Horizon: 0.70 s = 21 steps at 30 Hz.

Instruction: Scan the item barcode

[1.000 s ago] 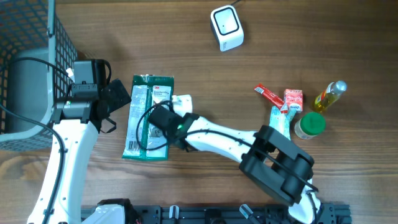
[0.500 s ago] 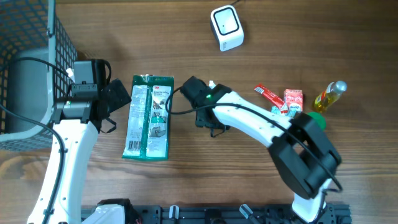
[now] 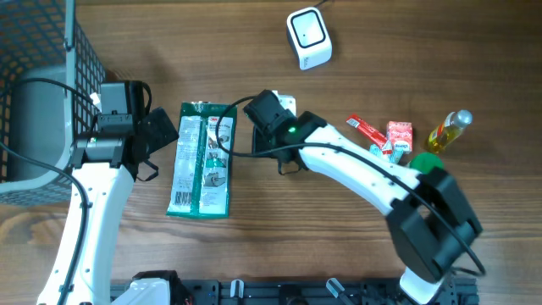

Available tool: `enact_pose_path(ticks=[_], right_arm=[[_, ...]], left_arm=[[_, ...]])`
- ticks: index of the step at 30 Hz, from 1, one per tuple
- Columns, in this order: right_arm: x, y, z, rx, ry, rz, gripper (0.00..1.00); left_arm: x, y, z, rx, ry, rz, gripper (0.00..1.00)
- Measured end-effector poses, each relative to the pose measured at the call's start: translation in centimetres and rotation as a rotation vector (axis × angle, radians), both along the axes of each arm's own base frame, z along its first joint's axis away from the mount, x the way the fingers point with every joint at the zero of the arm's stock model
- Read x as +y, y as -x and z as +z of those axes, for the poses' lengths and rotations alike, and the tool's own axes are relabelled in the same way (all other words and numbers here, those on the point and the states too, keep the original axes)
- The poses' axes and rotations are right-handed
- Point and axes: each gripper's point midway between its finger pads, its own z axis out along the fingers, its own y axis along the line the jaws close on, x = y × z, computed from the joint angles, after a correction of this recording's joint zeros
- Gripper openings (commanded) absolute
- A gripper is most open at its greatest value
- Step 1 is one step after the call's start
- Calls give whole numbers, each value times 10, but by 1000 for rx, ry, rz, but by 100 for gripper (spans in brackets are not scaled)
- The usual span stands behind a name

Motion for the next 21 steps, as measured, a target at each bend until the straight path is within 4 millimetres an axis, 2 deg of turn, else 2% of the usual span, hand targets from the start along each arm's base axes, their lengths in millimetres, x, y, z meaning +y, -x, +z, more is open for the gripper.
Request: enact_pose_path(ticks=[3,5,9,17,19,21], right_arm=[[-3,6,-29,59,44,4,56],[-14,23,-48,147,96,12,56],[-27,41,-52,228,142,-7,56],[-16,64,-50,341,76,9,54],[-7,59,-39,317,28,22,52],[16,39,-13,214,-83,44,44]], left_arm=[[0,0,0,0,0,0,100],[0,0,0,0,0,0,100],[0,0,0,0,0,0,100],[0,0,0,0,0,0,100],[0,0,0,0,0,0,100],[0,0,0,0,0,0,100]])
